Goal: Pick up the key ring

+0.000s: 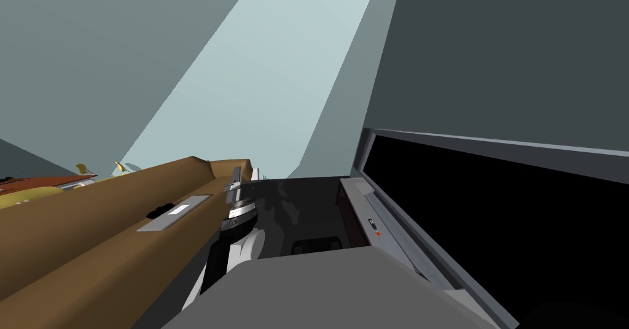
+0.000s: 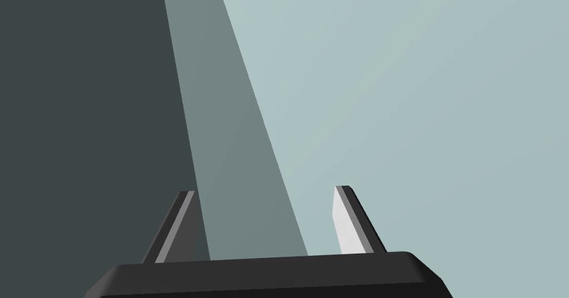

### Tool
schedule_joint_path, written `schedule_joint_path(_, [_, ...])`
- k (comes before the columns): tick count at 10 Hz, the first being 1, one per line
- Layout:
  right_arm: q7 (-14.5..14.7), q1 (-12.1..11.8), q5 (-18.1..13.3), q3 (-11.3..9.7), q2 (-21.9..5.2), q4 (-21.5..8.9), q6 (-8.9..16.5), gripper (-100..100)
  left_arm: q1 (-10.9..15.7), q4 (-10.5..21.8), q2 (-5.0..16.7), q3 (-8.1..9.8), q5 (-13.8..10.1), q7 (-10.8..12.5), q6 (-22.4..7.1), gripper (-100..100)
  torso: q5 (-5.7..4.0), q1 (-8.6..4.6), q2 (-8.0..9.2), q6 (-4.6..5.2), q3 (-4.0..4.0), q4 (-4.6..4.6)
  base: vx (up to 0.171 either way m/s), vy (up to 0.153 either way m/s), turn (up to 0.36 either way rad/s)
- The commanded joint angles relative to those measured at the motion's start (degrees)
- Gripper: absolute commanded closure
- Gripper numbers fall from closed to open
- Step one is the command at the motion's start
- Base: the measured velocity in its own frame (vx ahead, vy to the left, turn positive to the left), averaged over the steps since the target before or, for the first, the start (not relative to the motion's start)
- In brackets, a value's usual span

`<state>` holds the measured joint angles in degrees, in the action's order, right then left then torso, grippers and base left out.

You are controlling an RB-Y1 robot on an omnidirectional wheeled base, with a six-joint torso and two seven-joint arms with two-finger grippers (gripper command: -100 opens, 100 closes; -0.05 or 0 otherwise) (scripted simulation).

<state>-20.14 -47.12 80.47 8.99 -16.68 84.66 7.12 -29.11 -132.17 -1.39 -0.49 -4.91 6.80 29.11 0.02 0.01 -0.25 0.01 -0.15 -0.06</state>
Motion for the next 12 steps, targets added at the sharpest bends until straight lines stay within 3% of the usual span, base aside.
schedule_joint_path(1, [-1.2,-0.9,2.3,0.6,-0.3,-1.7,2.5,-100,0.0,0.0,0.0,0.0,0.0,0.0,0.0,0,0.0,0.0,0.0,0.0,0.0,0.0,0.082,-0.001,0.147])
schedule_joint_path(3, [-1.2,-0.9,2.3,0.6,-0.3,-1.7,2.5,-100,0.0,0.0,0.0,0.0,0.0,0.0,0.0,0,0.0,0.03,0.0,-0.01,0.0,0.0,0.048,-0.001,0.055])
schedule_joint_path(7, [-2.6,-2.2,8.4,0.5,-2.1,-7.2,6.2,-100,0.0,0.0,0.0,0.0,0.0,0.0,0.0,0,-0.01,-0.03,-0.02,-0.03,-0.01,0.0,0.084,-0.012,0.194])
schedule_joint_path(9, [-2.6,-2.2,9.0,0.5,-2.1,-7.3,6.2,-100,0.0,0.0,0.0,0.0,0.0,0.0,0.0,0,-0.01,-0.05,-0.16,0.0,-0.1,-0.04,0.068,-0.02,0.028])
schedule_joint_path(11, [-3.5,-3.0,12.4,0.4,-3.4,-10.6,8.3,-100,0.0,0.0,0.0,0.0,0.0,0.0,0.0,0,0.01,0.04,0.1,-0.02,0.06,0.03,0.061,-0.009,0.237])
schedule_joint_path(12, [-3.5,-3.0,12.7,0.4,-3.4,-10.6,8.3,-100,0.0,0.0,0.0,0.0,0.0,0.0,0.0,0,0.0,-0.01,-0.03,-0.04,-0.01,0.0,0.084,-0.027,0.105])
